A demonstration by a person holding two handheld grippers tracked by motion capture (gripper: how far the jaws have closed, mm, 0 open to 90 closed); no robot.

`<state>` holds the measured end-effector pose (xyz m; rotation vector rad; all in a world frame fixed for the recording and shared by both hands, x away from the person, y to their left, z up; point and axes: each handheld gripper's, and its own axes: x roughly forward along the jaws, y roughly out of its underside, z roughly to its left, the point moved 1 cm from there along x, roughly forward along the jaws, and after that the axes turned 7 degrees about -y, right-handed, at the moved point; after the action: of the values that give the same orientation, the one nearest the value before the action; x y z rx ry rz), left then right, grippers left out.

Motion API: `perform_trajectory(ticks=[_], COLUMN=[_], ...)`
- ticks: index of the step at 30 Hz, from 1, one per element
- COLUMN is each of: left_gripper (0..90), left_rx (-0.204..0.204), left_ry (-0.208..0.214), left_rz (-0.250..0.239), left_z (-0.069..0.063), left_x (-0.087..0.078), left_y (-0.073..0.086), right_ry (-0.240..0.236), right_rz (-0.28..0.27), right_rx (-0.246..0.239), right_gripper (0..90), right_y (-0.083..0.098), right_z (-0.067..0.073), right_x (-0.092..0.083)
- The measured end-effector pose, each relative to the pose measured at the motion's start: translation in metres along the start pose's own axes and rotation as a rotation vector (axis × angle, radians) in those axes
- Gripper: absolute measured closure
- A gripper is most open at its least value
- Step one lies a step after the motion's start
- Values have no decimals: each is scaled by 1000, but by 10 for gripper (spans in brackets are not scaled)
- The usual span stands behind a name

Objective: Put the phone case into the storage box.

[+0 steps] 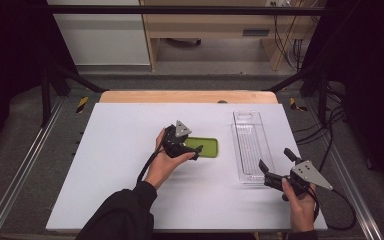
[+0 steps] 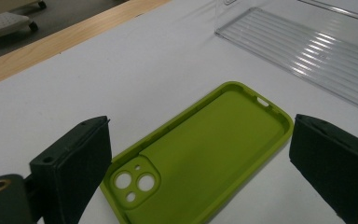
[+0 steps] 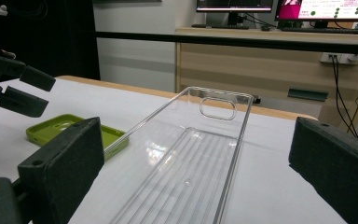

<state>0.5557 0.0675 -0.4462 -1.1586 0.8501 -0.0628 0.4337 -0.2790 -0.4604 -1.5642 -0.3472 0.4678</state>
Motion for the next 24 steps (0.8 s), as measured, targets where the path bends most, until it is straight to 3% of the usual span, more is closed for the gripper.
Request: perform_trajectory(ticks=[5,12,19,24], left_gripper=[156,374,668,823], left_rx=[-30,-27,-43,-45], left_ry=[6,14,28,33], left_rz=[3,8,29,70], left_z=[-1,-10,-13,-16], left_x=[2,5,9,12], left_y=[-2,-6,-5,-2], right_ry=[6,4,6,5], right_rz=[-3,-4,-7,-6], right_rx=[-1,-1,2,-1], right_gripper=[35,35,35,35], right_y=[0,-1,-1,-1], right_z=[-1,-1,-1,-1], right_x=[-1,-1,-1,-1])
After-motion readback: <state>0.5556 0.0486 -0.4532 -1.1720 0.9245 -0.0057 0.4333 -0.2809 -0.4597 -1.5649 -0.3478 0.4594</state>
